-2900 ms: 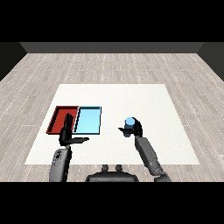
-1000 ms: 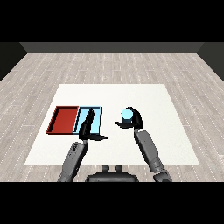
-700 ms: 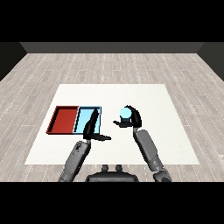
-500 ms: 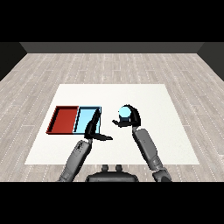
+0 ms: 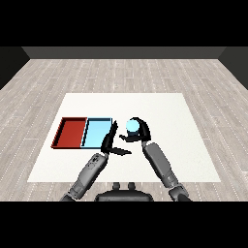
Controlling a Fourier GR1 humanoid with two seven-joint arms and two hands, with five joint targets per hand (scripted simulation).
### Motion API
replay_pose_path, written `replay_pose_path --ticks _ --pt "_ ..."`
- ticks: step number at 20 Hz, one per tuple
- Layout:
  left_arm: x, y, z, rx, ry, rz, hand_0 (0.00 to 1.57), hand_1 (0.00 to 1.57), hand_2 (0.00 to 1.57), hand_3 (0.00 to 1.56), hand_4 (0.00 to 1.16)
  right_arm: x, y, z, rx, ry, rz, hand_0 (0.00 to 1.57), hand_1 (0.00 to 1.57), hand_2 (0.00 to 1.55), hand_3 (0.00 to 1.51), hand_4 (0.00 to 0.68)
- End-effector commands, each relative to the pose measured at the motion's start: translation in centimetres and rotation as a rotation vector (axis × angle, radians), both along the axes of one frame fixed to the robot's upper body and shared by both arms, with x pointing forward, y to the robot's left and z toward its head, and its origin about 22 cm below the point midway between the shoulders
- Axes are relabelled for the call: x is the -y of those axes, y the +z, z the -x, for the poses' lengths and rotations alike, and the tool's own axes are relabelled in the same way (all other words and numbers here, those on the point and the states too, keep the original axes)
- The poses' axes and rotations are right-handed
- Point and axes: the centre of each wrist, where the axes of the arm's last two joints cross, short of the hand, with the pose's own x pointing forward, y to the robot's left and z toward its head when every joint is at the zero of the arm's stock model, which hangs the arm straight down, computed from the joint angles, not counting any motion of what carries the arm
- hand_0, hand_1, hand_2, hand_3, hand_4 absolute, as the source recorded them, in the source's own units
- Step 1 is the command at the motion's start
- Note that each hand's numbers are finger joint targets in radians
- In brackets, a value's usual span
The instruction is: Pick the blue can and put it in the blue box
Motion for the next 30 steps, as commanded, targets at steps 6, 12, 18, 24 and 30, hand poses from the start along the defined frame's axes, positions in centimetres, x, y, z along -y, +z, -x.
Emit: replay_pose_path --ticks 6,12,18,24,30 --pt "1.7 -2.2 -1.0 -0.041 -0.025 0.010 0.00 0.00 0.00 0.00 0.00 -0.4 0.5 0.3 0.014 0.035 -0.021 1.44 1.44 1.46 1.36 0.553" --pt "1.0 -0.7 -1.7 -0.060 -0.021 0.017 0.00 0.00 0.00 0.00 0.00 -1.8 -0.8 -0.4 0.014 0.064 -0.016 1.43 1.43 1.46 1.37 0.551" --pt "3.4 0.1 -1.6 -0.069 -0.022 0.019 0.00 0.00 0.00 0.00 0.00 -1.7 -0.2 0.3 0.032 0.066 -0.032 1.42 1.42 1.46 1.36 0.559" --pt "4.1 0.1 -3.0 -0.083 -0.012 -0.043 0.00 0.00 0.00 0.00 0.00 -3.0 0.4 1.1 0.015 0.073 -0.026 1.43 1.43 1.46 1.38 0.552" --pt "4.1 -1.2 -2.0 -0.090 -0.017 -0.024 0.00 0.00 0.00 0.00 0.00 -2.7 0.5 1.5 0.019 0.093 -0.019 1.42 1.42 1.46 1.37 0.541"
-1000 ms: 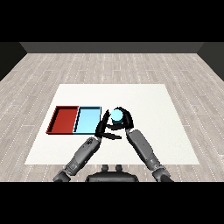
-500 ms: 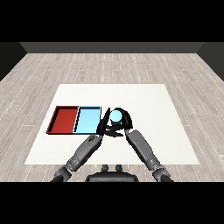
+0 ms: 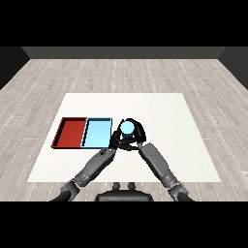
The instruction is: Pick the blue can and put it in the blue box
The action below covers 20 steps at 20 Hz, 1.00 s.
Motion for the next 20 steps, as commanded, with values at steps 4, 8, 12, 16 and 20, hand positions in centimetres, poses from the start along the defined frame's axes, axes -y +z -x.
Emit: replay_pose_path --ticks 4,8,12,16,20 --pt "-0.2 1.6 -0.3 0.037 -0.005 0.007 0.00 0.00 0.00 0.00 0.00 -2.0 0.3 0.3 -0.021 0.029 -0.008 1.44 1.44 1.46 1.37 0.518" --pt "1.1 0.5 -1.2 0.003 -0.022 -0.012 0.00 0.00 0.00 0.00 0.00 -2.1 -0.2 -0.4 0.013 0.014 -0.001 1.46 1.46 1.46 1.37 0.535" --pt "0.9 0.8 -1.2 0.033 -0.030 -0.028 0.00 0.00 0.00 0.00 0.00 -2.5 0.9 1.2 0.000 0.036 0.014 1.44 1.44 1.45 1.35 0.501" --pt "1.1 1.3 0.2 -0.036 0.026 -0.013 0.00 0.00 0.00 0.00 0.00 -2.6 -1.4 1.0 0.012 0.054 0.018 1.45 1.45 1.45 1.36 0.497" --pt "0.5 0.0 -1.5 -0.038 0.143 -0.029 1.44 1.44 1.46 1.34 1.09 -3.9 0.5 2.8 0.008 0.058 0.002 1.44 1.44 1.46 1.37 0.513"
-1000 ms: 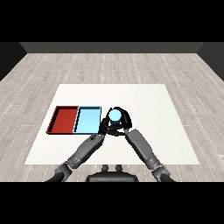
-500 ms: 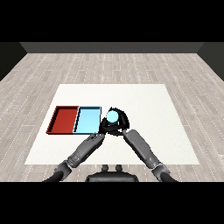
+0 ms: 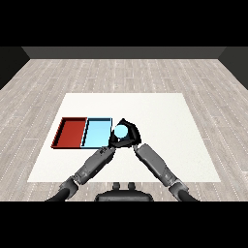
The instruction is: Pick the blue can and put it in the blue box
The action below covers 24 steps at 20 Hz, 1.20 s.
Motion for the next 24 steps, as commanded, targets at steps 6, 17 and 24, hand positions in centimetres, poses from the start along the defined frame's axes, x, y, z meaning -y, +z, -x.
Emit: replay_pose_path --ticks 6,17,24 --pt "1.8 0.9 -1.1 -0.043 0.071 -0.052 1.57 1.57 1.55 1.46 1.13 -1.5 1.1 1.1 -0.016 0.040 -0.040 1.42 1.42 1.45 1.37 0.527" --pt "1.2 0.6 -0.5 0.005 0.111 -0.071 1.57 1.57 1.56 1.47 1.14 0.1 0.5 0.2 -0.016 -0.015 0.032 0.00 0.00 0.00 0.00 0.000" --pt "1.8 0.7 -1.0 0.007 0.104 -0.078 1.57 1.57 1.57 1.48 1.14 0.6 -0.5 0.4 -0.028 -0.024 0.056 0.00 0.00 0.00 0.00 0.000"
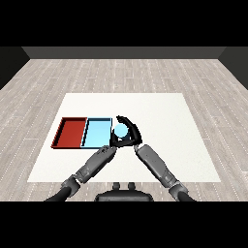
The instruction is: Pick the blue can and put it in the blue box
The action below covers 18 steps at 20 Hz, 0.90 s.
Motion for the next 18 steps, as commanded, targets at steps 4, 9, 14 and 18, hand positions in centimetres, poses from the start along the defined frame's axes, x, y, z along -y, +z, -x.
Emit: replay_pose_path --ticks 4,9,14,18 --pt "-0.4 0.3 0.5 0.013 0.025 0.008 1.57 1.57 1.57 1.48 1.14 -0.1 -1.5 0.4 0.001 0.006 -0.001 0.00 0.00 0.00 0.00 0.000" --pt "-2.3 -1.2 0.0 -0.006 0.033 0.023 1.57 1.57 1.57 1.49 1.15 3.5 2.2 -1.1 0.004 -0.093 -0.063 0.00 0.00 0.00 0.00 0.000" --pt "-1.3 -0.9 0.8 -0.014 0.073 0.027 1.57 1.57 1.57 1.48 1.14 6.8 3.9 -0.3 0.013 -0.065 -0.237 0.00 0.00 0.00 0.00 0.000" --pt "-3.1 -0.6 -0.5 0.023 0.124 0.029 1.57 1.57 1.57 1.48 1.14 10.6 5.1 -0.1 0.094 -0.121 -0.269 0.00 0.00 0.00 0.00 0.000"
